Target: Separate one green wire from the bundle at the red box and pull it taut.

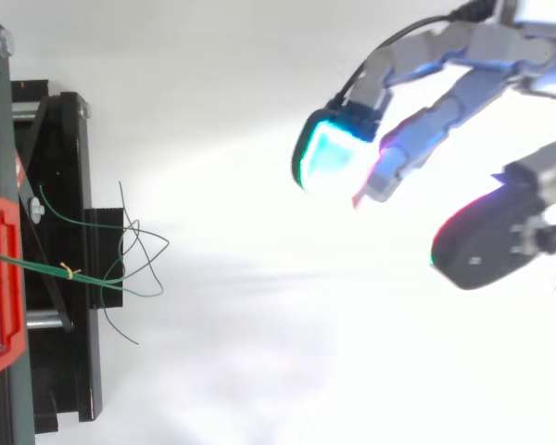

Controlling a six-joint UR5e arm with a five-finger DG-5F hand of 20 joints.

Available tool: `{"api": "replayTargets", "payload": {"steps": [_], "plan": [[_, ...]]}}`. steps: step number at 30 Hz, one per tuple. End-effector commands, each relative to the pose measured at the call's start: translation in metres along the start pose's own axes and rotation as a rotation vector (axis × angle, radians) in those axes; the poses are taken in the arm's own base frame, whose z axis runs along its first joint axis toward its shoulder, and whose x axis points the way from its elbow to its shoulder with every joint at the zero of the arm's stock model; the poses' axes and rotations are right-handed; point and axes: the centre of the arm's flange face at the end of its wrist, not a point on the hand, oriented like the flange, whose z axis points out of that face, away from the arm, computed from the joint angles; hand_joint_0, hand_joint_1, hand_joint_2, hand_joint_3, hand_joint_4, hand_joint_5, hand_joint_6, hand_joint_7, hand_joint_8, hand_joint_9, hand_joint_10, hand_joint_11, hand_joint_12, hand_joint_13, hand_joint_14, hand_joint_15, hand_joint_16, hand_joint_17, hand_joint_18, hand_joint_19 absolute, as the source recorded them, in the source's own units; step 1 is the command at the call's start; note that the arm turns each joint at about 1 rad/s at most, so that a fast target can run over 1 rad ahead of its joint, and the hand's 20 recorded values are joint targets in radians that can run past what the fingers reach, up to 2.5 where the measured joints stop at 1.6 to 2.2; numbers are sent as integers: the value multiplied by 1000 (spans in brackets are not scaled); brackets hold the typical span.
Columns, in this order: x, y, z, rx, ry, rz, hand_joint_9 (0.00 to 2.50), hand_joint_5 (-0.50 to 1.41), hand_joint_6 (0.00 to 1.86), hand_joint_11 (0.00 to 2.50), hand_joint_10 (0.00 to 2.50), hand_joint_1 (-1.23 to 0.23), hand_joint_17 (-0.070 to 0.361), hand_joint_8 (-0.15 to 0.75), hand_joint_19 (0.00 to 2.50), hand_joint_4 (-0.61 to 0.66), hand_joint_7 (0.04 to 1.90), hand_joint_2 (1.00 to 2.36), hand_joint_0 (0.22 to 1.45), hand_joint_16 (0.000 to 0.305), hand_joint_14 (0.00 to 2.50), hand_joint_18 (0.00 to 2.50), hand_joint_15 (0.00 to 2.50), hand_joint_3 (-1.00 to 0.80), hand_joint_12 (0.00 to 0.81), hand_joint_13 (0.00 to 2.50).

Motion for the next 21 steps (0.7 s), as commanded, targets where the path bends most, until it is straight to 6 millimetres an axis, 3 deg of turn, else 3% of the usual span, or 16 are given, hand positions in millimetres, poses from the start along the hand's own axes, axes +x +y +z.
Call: {"api": "replayTargets", "payload": {"steps": [1,14,21], "plan": [[12,-22,18,-13,-4,28,901,-176,503,343,10,-667,111,403,293,362,909,1000,630,49,8,834,231,-500,386,809],[21,-31,42,-121,-122,5,903,-174,503,307,9,-639,79,388,141,357,903,1000,615,35,5,700,135,-500,313,741],[40,-60,66,-177,-152,23,907,-174,503,303,9,-625,77,383,142,352,898,1000,610,34,4,678,122,-500,305,729]]}}
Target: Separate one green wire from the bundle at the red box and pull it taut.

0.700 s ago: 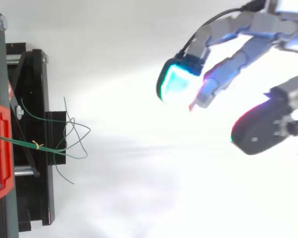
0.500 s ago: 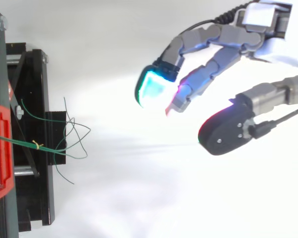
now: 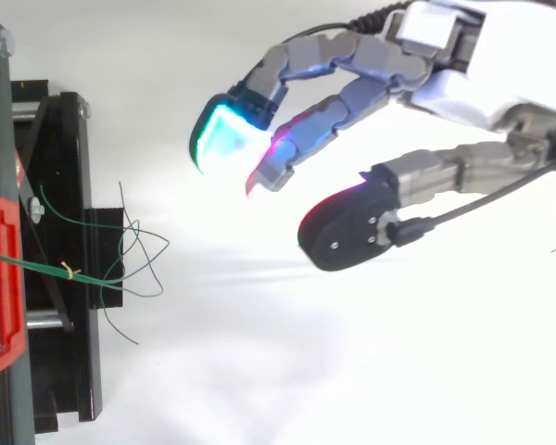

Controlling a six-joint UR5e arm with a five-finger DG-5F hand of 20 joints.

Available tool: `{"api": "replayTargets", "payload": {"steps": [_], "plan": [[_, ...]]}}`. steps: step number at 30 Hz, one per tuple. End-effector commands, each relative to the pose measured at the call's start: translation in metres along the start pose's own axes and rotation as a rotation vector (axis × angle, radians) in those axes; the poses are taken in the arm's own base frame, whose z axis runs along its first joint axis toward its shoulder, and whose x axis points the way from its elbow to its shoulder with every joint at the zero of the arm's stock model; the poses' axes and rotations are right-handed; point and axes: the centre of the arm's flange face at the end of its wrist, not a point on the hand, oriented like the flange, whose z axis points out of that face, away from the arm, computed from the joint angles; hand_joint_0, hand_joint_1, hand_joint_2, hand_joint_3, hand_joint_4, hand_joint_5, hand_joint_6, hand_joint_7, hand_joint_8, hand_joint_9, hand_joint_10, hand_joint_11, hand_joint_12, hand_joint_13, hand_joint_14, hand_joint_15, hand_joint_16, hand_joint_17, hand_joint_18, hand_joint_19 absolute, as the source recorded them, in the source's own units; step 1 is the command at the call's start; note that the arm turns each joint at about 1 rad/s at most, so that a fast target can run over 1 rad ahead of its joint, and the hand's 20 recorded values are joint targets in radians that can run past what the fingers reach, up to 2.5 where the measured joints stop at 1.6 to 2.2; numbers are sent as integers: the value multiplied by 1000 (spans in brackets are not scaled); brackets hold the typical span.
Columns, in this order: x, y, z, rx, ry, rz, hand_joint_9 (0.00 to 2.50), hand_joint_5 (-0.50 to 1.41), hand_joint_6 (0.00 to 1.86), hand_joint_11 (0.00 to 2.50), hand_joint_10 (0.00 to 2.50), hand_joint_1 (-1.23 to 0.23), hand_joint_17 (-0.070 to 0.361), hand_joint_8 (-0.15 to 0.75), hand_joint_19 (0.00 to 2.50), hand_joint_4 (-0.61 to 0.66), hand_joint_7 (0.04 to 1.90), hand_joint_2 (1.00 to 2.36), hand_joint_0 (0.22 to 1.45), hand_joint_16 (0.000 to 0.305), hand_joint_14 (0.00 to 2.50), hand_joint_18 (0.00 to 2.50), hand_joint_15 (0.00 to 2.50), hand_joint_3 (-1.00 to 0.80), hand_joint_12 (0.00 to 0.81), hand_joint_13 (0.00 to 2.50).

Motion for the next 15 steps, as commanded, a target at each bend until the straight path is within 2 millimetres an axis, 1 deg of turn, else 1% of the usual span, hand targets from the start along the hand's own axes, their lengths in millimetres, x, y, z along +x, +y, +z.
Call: {"api": "replayTargets", "payload": {"steps": [1,8,9,10,12,15], "plan": [[8,-13,10,-45,-24,13,908,-174,503,308,9,-623,77,383,142,354,898,1000,609,34,4,678,119,-500,305,729],[16,-10,11,-67,-47,-55,926,-172,503,313,9,-617,76,382,155,350,897,1000,610,34,6,676,124,-500,299,737],[20,-9,12,-79,-71,-80,927,-172,503,307,11,-617,76,382,156,350,896,1000,610,34,4,675,119,-500,299,739],[20,-9,12,-79,-71,-80,946,-171,503,315,9,-617,76,385,155,354,896,1000,610,34,4,675,119,-500,297,740],[22,-12,12,-76,-82,-86,1083,-167,503,367,10,-615,75,394,157,357,897,1000,610,33,4,674,122,-500,293,784],[24,-9,14,-93,-117,-72,1100,-166,503,364,11,-614,73,393,148,352,896,1000,609,33,4,676,130,-500,291,799]]}}
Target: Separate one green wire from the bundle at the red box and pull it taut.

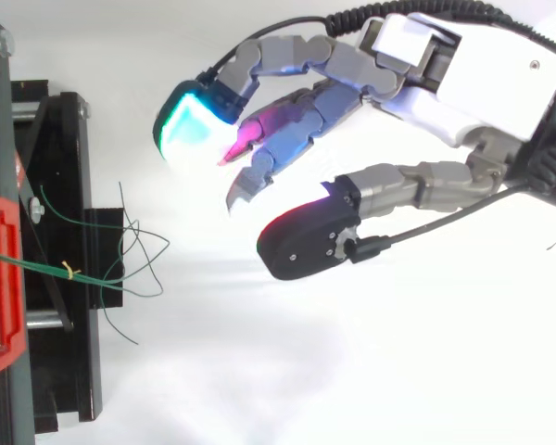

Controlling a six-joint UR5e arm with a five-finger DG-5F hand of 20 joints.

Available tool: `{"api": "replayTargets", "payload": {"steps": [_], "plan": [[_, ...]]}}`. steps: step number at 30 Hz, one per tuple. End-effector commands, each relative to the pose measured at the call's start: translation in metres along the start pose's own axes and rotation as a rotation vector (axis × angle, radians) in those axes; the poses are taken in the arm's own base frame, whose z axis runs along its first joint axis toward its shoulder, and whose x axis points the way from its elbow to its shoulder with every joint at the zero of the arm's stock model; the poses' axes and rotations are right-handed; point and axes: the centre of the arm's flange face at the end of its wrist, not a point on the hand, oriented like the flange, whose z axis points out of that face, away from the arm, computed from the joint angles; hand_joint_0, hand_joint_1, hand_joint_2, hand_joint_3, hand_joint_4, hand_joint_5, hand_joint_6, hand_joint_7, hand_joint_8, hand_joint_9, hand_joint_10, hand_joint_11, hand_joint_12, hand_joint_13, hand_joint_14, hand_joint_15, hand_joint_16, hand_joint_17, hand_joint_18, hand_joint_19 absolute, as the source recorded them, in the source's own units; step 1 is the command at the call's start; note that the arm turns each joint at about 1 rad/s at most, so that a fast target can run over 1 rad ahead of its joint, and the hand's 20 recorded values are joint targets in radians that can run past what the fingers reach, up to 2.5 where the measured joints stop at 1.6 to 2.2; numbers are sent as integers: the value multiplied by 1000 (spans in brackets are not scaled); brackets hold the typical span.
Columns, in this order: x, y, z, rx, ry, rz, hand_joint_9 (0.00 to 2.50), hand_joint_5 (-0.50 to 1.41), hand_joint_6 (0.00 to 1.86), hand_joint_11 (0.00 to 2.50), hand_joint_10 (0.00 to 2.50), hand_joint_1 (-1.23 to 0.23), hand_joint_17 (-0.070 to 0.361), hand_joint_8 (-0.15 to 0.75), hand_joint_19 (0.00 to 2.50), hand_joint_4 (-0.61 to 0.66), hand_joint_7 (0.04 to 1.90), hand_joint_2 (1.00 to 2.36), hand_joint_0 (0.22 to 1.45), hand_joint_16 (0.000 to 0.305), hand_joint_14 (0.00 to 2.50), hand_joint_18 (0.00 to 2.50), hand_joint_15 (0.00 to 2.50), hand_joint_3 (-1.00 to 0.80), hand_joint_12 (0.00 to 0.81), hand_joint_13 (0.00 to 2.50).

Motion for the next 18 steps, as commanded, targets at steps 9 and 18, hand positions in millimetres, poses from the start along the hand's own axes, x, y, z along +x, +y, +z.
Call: {"api": "replayTargets", "payload": {"steps": [9,18], "plan": [[17,-17,10,7,-44,36,1067,-152,504,379,11,-621,77,404,190,355,981,1000,608,34,6,667,162,-500,311,803],[42,-26,34,9,-30,49,931,-163,504,357,11,-645,101,384,311,336,944,1000,588,45,6,660,188,-500,364,736]]}}
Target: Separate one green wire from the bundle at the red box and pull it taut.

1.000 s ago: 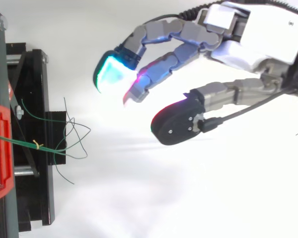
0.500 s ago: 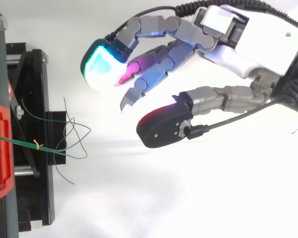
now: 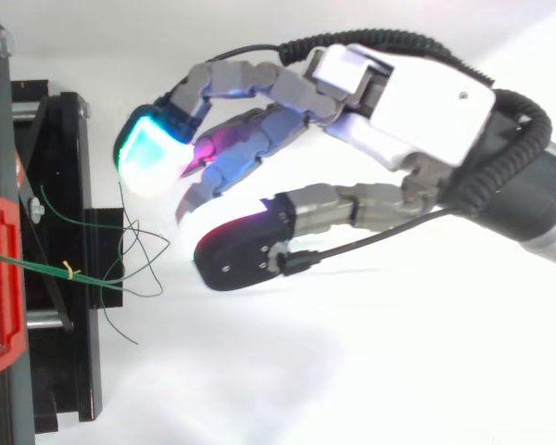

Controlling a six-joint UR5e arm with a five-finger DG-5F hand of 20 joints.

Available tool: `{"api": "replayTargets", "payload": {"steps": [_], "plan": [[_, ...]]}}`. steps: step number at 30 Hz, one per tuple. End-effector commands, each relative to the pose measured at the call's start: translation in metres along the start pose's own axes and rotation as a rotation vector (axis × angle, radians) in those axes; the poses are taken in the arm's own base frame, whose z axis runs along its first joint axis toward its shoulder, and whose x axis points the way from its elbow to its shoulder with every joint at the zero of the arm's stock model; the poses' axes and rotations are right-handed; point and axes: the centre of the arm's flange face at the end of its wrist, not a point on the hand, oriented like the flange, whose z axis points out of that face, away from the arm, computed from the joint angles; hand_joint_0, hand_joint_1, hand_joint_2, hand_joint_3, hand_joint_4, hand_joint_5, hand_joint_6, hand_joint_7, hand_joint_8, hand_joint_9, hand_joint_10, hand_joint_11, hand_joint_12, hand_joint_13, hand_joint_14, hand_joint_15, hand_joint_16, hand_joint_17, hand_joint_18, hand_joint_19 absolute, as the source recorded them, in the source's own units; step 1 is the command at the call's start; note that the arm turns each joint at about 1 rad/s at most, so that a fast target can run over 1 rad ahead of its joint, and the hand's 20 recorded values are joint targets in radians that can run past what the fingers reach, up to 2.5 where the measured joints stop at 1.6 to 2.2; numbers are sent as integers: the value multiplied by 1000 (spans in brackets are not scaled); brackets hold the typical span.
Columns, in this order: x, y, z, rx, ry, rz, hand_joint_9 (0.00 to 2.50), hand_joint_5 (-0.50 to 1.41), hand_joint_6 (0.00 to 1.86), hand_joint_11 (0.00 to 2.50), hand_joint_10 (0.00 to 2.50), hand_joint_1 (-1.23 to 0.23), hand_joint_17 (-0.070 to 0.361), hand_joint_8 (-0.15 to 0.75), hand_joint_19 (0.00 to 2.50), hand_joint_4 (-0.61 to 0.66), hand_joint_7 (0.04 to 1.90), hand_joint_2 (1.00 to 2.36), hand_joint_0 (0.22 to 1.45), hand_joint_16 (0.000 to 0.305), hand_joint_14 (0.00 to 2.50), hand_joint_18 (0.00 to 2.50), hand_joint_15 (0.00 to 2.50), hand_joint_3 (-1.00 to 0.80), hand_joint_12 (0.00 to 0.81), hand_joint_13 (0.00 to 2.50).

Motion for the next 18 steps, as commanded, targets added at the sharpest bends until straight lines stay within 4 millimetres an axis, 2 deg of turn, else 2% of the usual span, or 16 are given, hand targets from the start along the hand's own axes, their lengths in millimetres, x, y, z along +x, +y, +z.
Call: {"api": "replayTargets", "payload": {"steps": [1,6,12,14,15,18], "plan": [[13,-12,14,11,5,9,892,-164,504,335,10,-651,103,380,336,337,946,1000,581,46,7,673,193,-500,368,737],[23,-28,17,36,20,27,792,-172,504,301,12,-663,109,369,356,324,940,1000,568,49,7,675,193,-500,377,685],[31,-31,15,34,25,43,682,-176,504,305,9,-719,114,349,232,306,973,1000,562,51,3,383,83,-500,366,365],[35,-38,16,29,30,54,661,-181,504,287,8,-727,113,343,200,299,962,1000,558,50,1,342,68,-500,365,340],[42,-49,19,18,28,90,662,-181,504,282,8,-727,113,344,197,302,961,1000,558,50,1,337,63,-500,365,337],[47,-56,19,22,29,124,660,-182,504,289,9,-729,113,344,199,309,967,1000,558,50,2,337,62,-500,365,337]]}}
